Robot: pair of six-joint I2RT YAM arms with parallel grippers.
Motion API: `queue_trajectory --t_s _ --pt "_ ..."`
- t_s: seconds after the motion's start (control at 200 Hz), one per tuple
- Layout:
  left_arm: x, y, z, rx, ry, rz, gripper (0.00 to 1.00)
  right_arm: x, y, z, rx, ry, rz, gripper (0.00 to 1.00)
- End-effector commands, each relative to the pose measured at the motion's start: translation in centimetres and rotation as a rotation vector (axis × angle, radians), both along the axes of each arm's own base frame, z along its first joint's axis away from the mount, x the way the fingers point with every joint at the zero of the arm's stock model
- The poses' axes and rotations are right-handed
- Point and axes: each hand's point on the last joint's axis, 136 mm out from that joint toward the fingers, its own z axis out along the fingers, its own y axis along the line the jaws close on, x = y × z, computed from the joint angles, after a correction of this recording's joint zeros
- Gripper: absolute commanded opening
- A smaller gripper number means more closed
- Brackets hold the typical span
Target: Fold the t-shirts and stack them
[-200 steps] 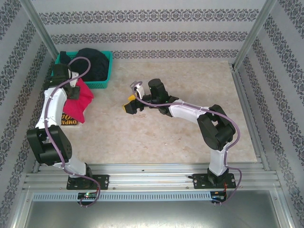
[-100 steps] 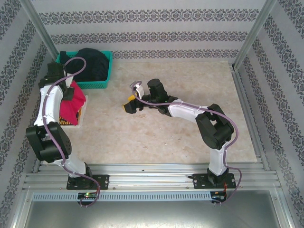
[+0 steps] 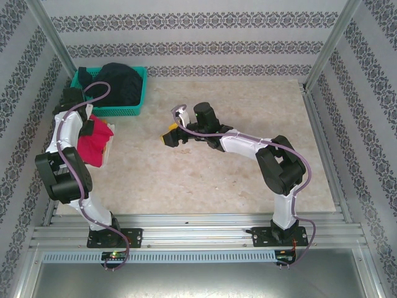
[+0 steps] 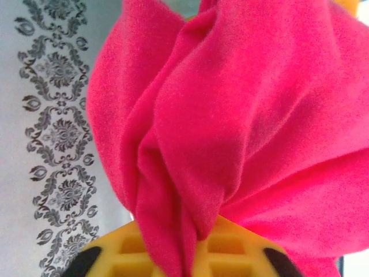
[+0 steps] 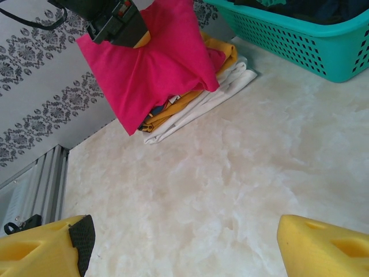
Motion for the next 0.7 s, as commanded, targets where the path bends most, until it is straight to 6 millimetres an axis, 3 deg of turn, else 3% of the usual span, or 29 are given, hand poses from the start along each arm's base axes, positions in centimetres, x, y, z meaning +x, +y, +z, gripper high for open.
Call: queue_trajectory --t_s 0.0,0.11,0.18,0.315,0.44,0.58,0.694 --pt "-0.1 2.7 -0.9 0.070 0.001 0.106 0.28 0.6 0.0 -0.4 0.013 -0.002 -0.005 0.83" --pt "-0.6 4.3 -1.1 0.114 0.002 0.231 0.77 0.8 -0.1 -0.6 0.013 0.004 -0.006 0.83" --pt "-0.4 4.7 -0.4 0.116 -0.053 0.301 0.99 0.9 -0.1 -0.5 0.020 0.004 -0.006 0.83" --pt "0.4 4.1 2.0 0.078 -0.224 0.383 1.00 1.1 -0.2 -0.6 0.027 0.018 -0.004 0.82" --pt "2.2 1.5 2.9 -0.052 -0.344 0.343 1.00 0.9 -0.2 -0.7 0.033 0.034 0.006 0.82" --pt "4.0 -0.5 1.6 -0.228 -0.395 0.336 1.00 0.9 -0.1 -0.9 0.039 0.043 0.003 0.82" --pt "4.0 1.1 -1.1 -0.294 -0.399 0.473 1.00 0.7 -0.2 -0.8 0.043 0.044 0.002 0.82"
